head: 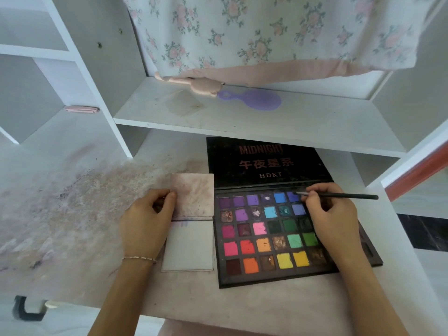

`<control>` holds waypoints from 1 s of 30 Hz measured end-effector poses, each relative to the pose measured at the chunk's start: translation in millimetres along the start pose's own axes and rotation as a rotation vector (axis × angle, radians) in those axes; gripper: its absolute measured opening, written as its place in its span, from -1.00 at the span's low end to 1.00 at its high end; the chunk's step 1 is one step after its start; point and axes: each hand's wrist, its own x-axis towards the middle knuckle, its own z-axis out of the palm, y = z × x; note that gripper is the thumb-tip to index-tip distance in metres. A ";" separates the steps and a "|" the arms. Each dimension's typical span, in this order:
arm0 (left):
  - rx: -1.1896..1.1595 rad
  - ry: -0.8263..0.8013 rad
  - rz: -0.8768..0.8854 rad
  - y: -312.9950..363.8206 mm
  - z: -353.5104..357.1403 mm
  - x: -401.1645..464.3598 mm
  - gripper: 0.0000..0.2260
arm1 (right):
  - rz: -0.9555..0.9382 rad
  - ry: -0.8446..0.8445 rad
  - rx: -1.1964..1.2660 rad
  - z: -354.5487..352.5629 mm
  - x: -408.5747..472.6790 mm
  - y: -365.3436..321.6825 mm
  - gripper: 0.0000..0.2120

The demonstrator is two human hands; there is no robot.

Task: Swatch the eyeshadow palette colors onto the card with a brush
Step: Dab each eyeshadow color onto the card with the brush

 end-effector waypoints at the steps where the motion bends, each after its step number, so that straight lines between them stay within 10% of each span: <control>1: -0.003 -0.005 -0.001 0.1 0.0 -0.1 -0.90 | -0.004 -0.005 -0.012 0.3 0.0 0.6 -0.77; 30: -0.009 -0.006 0.003 -1.6 0.2 0.5 -0.91 | -0.024 -0.049 -0.094 1.6 2.5 6.6 -0.87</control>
